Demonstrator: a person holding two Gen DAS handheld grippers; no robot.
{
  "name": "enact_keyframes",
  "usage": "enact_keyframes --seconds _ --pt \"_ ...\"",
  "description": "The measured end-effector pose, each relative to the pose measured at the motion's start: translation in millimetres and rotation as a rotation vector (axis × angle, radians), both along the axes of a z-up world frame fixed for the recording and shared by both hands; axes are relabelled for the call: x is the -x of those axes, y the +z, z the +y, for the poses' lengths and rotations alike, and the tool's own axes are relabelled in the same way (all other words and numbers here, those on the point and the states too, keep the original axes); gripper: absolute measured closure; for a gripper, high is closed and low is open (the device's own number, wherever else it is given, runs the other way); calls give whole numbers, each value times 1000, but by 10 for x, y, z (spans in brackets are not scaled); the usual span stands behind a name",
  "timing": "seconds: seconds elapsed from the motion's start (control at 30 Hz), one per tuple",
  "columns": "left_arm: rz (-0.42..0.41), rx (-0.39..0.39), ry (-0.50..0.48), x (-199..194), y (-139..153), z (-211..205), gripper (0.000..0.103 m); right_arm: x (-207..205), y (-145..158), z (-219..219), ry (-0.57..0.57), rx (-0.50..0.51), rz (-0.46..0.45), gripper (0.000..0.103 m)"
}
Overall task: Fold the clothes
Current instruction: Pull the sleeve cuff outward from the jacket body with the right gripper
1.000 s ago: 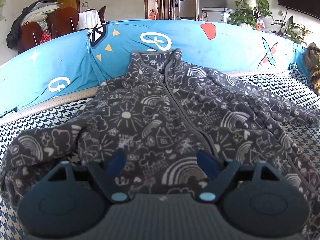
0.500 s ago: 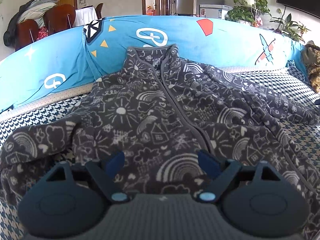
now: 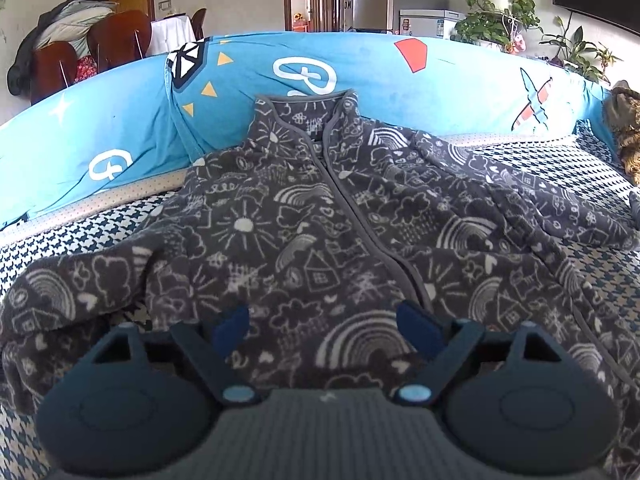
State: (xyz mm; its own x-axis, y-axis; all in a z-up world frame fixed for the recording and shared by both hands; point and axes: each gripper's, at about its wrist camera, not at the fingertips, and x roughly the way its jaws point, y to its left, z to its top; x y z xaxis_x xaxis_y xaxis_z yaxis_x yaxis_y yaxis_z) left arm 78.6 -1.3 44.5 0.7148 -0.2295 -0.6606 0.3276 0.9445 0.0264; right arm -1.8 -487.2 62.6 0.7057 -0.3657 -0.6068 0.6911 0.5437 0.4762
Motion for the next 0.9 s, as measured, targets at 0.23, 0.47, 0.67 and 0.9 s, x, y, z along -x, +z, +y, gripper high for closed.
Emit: enact_keyframes --seconds 0.23,0.47,0.67,0.9 --pt "-25 -25 -4 34 -2 -29 17 65 -194 -96 -47 9 126 48" --pt "-4 -7 10 -8 -6 13 17 -125 -329 -21 -31 21 150 48" --pt "1 -2 12 -22 -11 16 17 -185 -352 15 -47 74 157 48" --pt "-1 -10 11 -19 -23 3 17 -188 -361 18 -57 92 150 59"
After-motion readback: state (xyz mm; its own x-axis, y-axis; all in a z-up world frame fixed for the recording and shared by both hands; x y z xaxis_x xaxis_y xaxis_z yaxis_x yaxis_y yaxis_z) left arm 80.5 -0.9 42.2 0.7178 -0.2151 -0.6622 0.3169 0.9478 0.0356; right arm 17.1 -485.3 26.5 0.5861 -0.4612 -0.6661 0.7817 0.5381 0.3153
